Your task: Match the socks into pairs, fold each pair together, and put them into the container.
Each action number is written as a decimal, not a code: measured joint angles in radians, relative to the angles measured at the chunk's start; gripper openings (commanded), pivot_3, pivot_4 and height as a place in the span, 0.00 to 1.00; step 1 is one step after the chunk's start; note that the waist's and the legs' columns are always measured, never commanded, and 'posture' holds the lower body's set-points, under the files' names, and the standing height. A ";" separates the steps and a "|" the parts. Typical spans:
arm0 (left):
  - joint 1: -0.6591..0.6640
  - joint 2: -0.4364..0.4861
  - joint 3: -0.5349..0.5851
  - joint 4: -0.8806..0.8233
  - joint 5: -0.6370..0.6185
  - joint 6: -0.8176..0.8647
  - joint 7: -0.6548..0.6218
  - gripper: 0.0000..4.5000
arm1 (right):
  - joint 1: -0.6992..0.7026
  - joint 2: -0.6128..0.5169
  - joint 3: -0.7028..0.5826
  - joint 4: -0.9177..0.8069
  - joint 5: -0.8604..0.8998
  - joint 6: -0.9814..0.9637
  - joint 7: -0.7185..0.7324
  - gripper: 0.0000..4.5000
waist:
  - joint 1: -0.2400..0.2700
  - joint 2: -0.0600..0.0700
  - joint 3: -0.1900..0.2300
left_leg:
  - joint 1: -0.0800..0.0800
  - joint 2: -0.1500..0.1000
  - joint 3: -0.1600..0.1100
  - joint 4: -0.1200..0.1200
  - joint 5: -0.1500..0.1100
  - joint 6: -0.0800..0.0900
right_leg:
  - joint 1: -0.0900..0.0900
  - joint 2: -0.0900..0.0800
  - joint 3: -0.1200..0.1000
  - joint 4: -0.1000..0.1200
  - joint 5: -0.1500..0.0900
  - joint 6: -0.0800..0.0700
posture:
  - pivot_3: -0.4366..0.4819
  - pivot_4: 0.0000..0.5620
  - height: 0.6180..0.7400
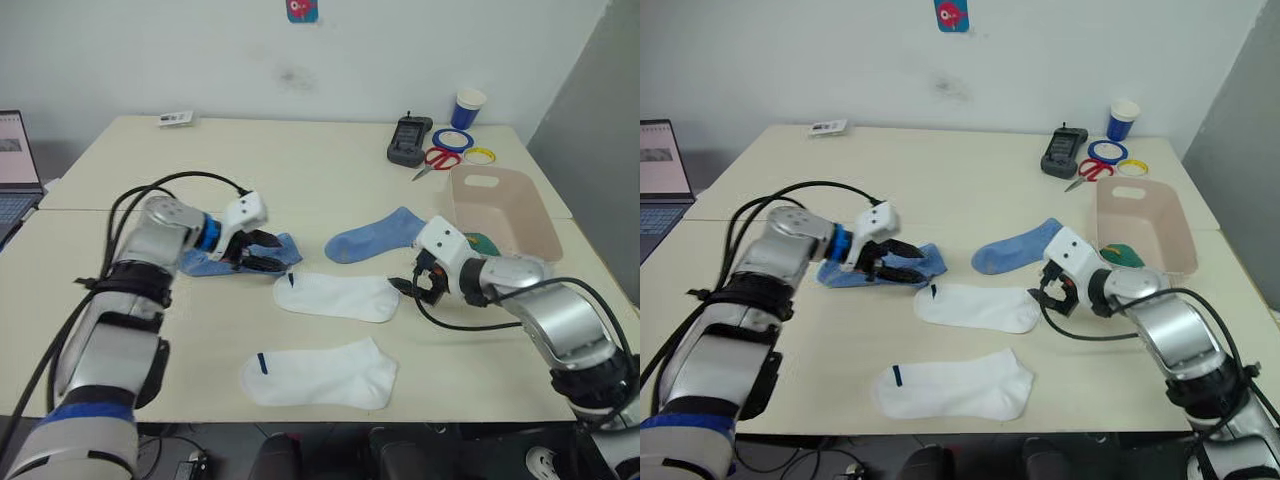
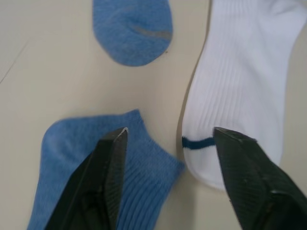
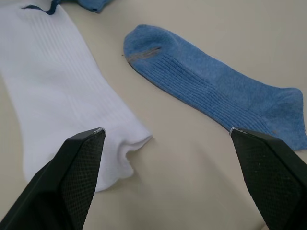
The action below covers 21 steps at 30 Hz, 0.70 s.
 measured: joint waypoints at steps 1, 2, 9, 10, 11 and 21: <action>0.032 0.018 0.024 -0.048 -0.029 0.081 -0.007 0.94 | 0.033 0.001 -0.020 -0.043 0.023 -0.001 0.009 1.00 | 0.000 0.000 0.000 | 0.000 0.000 -0.001 0.000 0.000 0.000 | 0.000 0.000 -0.001 0.000 0.000 0.000 | 0.48 0.27 0.93; 0.061 0.033 0.048 -0.093 -0.061 0.170 -0.009 0.99 | 0.065 0.005 -0.032 -0.085 0.048 -0.004 0.020 1.00 | 0.000 0.000 0.000 | 0.000 0.000 -0.001 0.000 0.000 0.000 | 0.000 0.000 -0.001 0.000 0.000 0.000 | 0.48 0.27 0.93; 0.292 0.066 0.146 -0.391 -0.223 0.635 0.081 0.99 | 0.144 0.073 -0.035 -0.240 0.121 0.006 -0.020 1.00 | -0.003 0.000 0.000 | 0.006 -0.001 -0.004 0.001 0.000 0.000 | 0.005 -0.003 0.000 0.002 0.000 0.000 | 0.48 0.27 0.93; 0.300 0.063 0.150 -0.401 -0.225 0.649 0.094 0.99 | 0.145 0.074 -0.031 -0.240 0.118 0.007 -0.027 1.00 | -0.003 0.000 0.000 | 0.006 -0.001 -0.004 0.001 0.000 0.000 | 0.005 -0.004 0.000 0.002 0.000 0.000 | 0.48 0.27 0.93; 0.315 0.051 0.151 -0.415 -0.230 0.680 0.123 0.99 | 0.149 0.078 -0.022 -0.240 0.112 0.011 -0.035 1.00 | -0.001 0.000 0.000 | 0.006 -0.001 -0.004 0.001 0.000 0.000 | 0.005 -0.004 0.000 0.001 0.000 0.000 | 0.48 0.27 0.93; 0.386 -0.105 0.230 -0.548 -0.273 0.785 0.410 0.52 | 0.181 0.117 -0.029 -0.196 0.086 0.050 -0.146 1.00 | 0.009 0.000 -0.002 | 0.005 -0.002 -0.004 0.000 0.000 0.000 | 0.006 -0.008 0.001 0.001 -0.001 0.001 | 0.48 0.27 0.93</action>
